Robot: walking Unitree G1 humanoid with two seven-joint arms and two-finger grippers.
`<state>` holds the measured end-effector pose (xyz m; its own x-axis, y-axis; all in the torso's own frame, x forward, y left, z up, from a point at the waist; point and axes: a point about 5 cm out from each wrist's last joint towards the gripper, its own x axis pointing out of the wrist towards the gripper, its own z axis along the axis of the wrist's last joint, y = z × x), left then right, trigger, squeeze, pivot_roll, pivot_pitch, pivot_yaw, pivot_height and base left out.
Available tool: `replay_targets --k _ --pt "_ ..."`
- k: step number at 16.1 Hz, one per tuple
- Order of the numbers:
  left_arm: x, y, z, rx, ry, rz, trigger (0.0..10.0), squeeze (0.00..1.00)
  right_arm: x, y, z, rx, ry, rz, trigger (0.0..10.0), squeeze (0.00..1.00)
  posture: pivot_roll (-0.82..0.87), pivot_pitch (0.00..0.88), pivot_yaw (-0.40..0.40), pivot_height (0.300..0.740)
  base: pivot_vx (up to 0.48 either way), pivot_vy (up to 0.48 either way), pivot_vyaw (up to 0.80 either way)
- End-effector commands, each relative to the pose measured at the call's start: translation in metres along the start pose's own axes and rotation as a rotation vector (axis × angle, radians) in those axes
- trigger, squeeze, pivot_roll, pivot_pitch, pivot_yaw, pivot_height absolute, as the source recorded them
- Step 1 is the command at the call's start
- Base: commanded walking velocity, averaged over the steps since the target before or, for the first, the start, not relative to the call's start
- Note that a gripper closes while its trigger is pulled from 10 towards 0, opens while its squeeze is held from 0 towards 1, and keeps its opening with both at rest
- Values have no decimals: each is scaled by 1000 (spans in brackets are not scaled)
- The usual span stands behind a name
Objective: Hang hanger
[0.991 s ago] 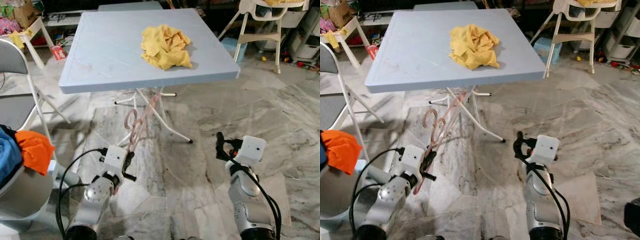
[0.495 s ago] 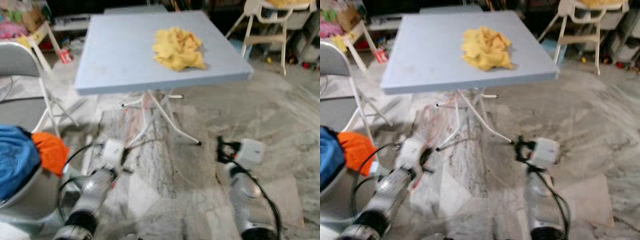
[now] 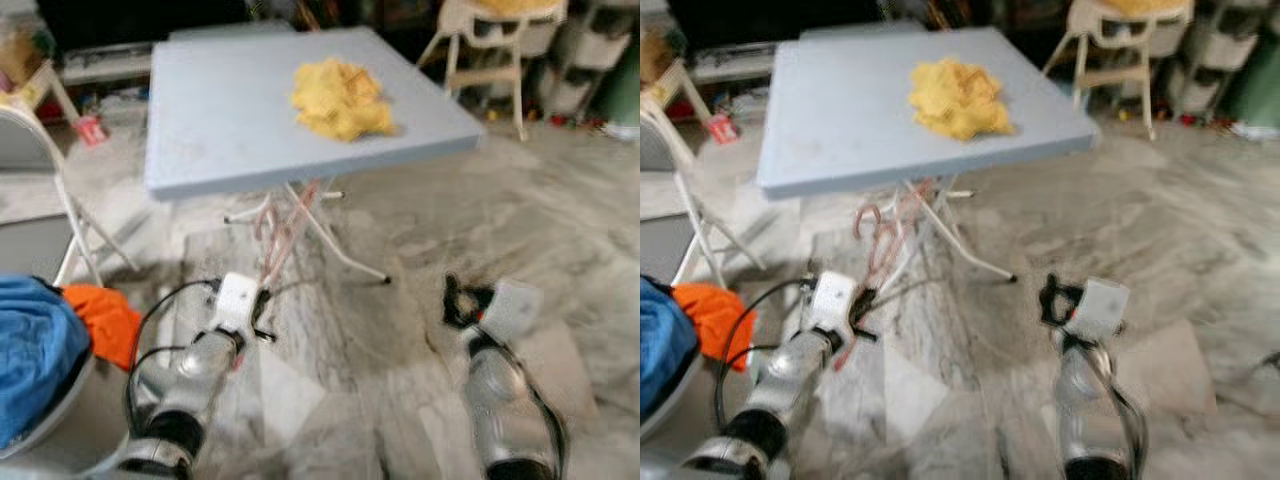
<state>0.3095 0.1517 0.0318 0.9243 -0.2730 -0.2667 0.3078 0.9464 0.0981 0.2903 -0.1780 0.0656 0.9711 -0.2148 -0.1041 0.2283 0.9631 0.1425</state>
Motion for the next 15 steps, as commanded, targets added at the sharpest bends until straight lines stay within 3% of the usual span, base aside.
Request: replay_targets --k 1,5,8,11,12,15 --pt "1 -2 1 4 -9 -3 10000 0 2 -3 2 -8 -4 -9 10000 0 -111 88 49 740 0 352 0" --pt "0 -2 -2 0 4 0 10000 0 1 -4 1 -10 -6 -12 10000 0 -110 91 49 740 0 322 0" --pt "-11 -2 -30 -92 106 6 10000 0 -1 0 -9 -16 37 22 10000 0 -108 90 28 740 0 0 0" --pt "-21 -3 -48 -90 187 17 10000 0 0 -3 -23 -29 105 40 10000 0 -97 87 14 740 0 0 0" --pt "-29 -2 -64 -109 268 40 10000 0 -1 -5 -44 -47 210 53 10000 0 -78 77 -2 740 0 0 0" --pt "-39 -2 -81 -147 358 70 10000 0 -7 -8 -69 -93 339 63 10000 0 -58 67 -13 740 0 0 0"
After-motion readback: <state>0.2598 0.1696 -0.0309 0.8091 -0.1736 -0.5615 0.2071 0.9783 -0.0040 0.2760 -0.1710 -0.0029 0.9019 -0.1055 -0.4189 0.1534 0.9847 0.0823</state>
